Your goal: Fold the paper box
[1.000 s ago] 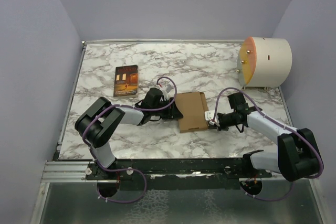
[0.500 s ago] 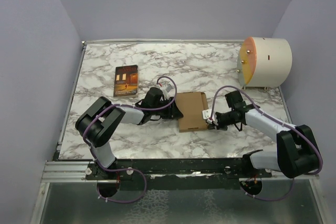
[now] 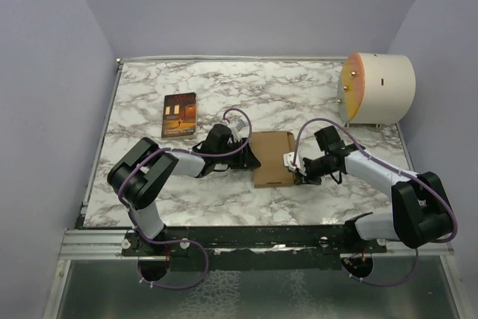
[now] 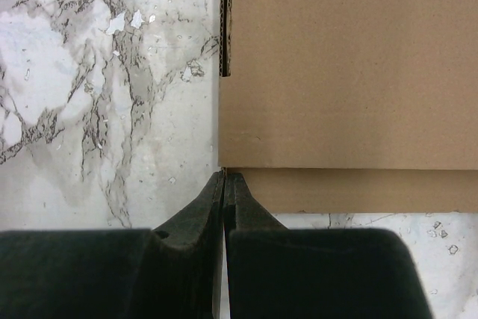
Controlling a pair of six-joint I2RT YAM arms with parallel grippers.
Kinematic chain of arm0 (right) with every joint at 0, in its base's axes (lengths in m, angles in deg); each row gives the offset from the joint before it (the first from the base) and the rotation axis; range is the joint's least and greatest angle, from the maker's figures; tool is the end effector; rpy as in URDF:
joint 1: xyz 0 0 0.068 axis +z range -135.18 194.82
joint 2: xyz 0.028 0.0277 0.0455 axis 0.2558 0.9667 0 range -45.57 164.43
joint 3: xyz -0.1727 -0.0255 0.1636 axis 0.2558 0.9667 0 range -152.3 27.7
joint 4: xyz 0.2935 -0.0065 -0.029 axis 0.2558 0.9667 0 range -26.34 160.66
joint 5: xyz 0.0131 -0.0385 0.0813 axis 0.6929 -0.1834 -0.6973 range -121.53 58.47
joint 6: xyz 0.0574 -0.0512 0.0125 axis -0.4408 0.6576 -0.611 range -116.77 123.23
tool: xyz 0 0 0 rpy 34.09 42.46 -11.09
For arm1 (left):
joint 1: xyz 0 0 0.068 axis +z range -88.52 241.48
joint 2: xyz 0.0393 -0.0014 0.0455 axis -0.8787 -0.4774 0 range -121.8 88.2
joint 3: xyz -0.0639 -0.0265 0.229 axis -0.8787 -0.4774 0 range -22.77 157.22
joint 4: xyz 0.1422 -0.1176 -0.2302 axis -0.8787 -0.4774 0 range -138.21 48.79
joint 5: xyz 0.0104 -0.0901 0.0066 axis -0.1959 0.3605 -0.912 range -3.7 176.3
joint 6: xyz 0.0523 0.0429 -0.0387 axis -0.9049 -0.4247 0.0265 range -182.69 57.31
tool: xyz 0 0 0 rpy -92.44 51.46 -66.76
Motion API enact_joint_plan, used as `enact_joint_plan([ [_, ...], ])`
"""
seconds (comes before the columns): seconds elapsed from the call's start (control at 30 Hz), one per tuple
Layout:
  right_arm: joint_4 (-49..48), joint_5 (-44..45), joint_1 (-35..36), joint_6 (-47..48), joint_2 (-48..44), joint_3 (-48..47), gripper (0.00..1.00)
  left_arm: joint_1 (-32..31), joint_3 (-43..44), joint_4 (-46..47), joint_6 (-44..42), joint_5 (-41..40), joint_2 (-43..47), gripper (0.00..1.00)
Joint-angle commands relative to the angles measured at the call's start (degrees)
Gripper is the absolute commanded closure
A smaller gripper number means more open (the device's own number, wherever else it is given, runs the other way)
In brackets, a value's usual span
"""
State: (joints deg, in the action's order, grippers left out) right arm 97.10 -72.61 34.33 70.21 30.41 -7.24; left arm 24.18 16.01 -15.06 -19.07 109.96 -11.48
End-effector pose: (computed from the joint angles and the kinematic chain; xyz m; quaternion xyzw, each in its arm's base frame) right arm 0.2198 0.1244 0.0772 -0.6702 0.6434 0.2674 0.2556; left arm 0.2688 -0.2384 0.0465 0.0471 0.8711 -0.4327 0.2274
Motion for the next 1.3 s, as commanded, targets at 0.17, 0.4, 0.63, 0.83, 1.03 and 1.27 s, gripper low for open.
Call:
enact_joint_plan([
  [0.17,-1.29,0.87,4.13,-6.63,3.74,-6.04,0.99,-0.67,-1.61,-9.61,-2.84,-5.25,-4.36,0.59],
  [0.4,-0.07,2.23,6.07,-8.88,4.62,-8.42,0.99,-0.88,-1.39,-9.61,-2.83,-5.28,-4.56,0.59],
  [0.63,0.81,2.27,6.68,-12.27,6.08,-10.09,0.95,-1.11,-1.26,-9.50,-2.75,-5.41,-4.86,0.59],
  [0.83,0.58,4.91,6.64,-13.03,5.46,-9.10,0.92,-1.11,-1.47,-9.78,-3.08,-5.52,-4.48,0.59],
  [1.03,0.04,7.34,6.61,-13.44,3.84,-8.00,0.86,-1.02,-2.09,-9.54,-3.13,-5.53,-4.18,0.59],
  [1.27,1.22,7.73,6.07,-12.89,2.91,-8.04,0.83,-0.93,-2.20,-9.54,-3.21,-5.50,-3.94,0.59],
])
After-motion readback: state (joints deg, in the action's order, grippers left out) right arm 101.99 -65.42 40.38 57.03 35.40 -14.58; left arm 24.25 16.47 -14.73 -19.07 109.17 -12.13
